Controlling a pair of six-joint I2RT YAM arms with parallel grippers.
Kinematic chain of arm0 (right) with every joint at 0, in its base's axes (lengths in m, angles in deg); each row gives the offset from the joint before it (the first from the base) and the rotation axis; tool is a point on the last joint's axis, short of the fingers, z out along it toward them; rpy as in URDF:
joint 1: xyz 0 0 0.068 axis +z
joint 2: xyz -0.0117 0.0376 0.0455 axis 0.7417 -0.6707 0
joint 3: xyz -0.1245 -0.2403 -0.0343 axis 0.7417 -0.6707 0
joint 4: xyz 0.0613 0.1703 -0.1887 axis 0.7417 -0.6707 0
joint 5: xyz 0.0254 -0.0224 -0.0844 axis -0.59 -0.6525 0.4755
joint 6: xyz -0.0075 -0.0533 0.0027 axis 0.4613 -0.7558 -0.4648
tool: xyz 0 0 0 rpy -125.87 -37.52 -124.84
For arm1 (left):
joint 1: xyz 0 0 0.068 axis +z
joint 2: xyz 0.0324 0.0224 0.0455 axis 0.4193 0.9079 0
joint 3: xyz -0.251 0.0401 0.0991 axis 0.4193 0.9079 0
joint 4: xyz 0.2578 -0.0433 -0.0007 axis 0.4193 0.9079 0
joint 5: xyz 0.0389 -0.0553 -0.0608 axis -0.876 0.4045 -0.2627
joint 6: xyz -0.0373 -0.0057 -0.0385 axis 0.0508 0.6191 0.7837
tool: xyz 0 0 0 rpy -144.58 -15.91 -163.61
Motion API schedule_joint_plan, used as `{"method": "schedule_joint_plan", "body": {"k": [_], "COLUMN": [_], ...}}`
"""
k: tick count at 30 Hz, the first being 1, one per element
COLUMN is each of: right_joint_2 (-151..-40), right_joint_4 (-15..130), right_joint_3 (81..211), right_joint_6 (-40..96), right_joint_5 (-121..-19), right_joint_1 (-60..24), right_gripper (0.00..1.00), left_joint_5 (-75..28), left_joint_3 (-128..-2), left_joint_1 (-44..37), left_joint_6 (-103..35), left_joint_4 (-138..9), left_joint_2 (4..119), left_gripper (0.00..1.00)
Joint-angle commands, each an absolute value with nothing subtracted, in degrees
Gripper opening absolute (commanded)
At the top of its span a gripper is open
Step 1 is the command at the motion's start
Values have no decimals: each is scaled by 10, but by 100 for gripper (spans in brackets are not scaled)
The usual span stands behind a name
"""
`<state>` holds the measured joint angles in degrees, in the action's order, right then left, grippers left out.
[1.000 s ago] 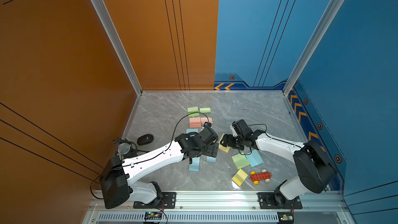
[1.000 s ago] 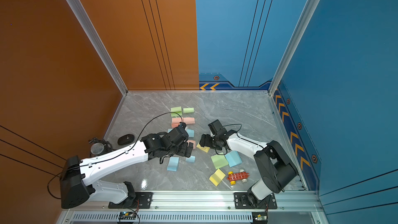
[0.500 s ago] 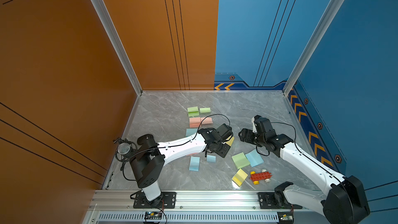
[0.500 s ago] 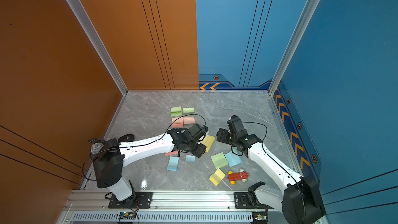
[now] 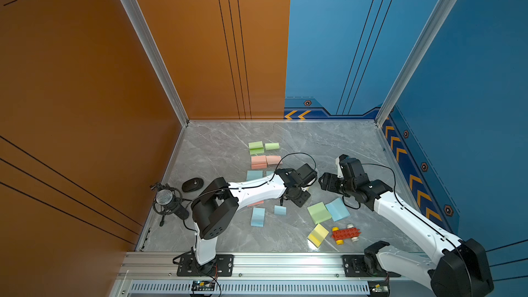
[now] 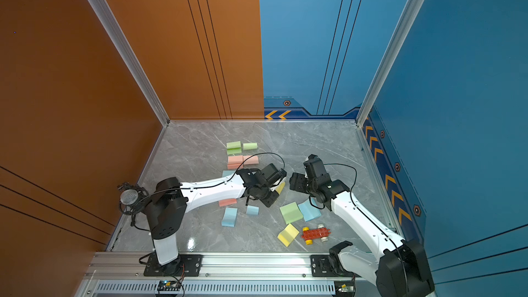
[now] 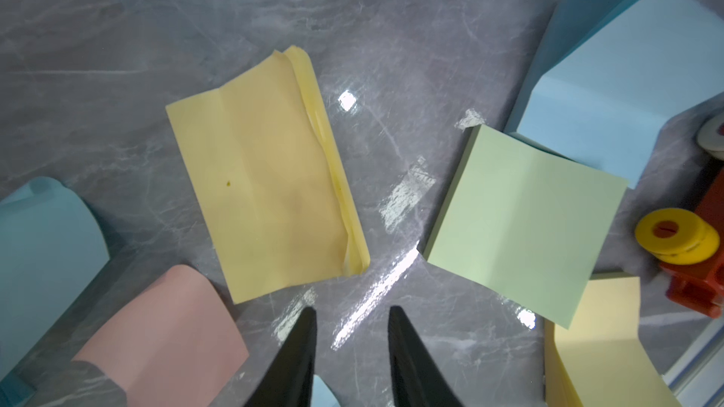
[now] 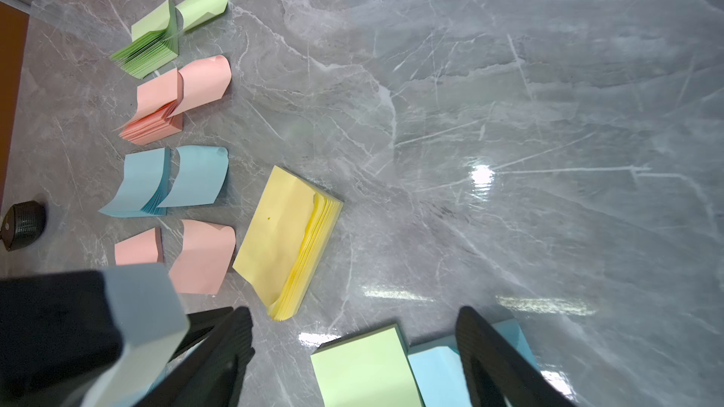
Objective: Tear off pages from different memo pads
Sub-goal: Pick up the memo pad from the center of the board.
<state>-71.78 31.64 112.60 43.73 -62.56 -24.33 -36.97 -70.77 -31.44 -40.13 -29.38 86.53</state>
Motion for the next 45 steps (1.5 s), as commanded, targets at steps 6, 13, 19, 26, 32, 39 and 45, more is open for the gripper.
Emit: {"method": "schedule_joint_plan", "body": {"k": [6,13,19,26,32,39,45], "right_joint_2": [-691,-695,-691,-685,-682,-681,-685], "right_joint_4": [295,295,295,296,297,297,298], "right_joint_3": [1115,1112,1108,1100,1099,1096,1107], "right_joint_6": [419,419,419,421,422,421,413], "right_joint_5": [-633,-639,-640,-643,-645,-645,-646], "right_joint_1": [-251,-251,-251,-252,-251,-251,-251], "right_gripper": [84,84,84,85,84,85,85], "left_joint_5": [-387,-379,-387,-395,-403,-415,-440], "left_joint_3": [-729,-740,-749,-748,-749,-749,-748], "left_joint_1": [-312,-306,-304,-303,-303,-306,-315], "left_joint_6": [-416,-416,-412,-408,-405,-399,-388], "left_joint_4": [-287,-287,-286,-286,-286,-285,-287], "left_joint_2": [890,895,911,916,917,926,930], "left_gripper": [33,31,27,27,26,26,32]}}
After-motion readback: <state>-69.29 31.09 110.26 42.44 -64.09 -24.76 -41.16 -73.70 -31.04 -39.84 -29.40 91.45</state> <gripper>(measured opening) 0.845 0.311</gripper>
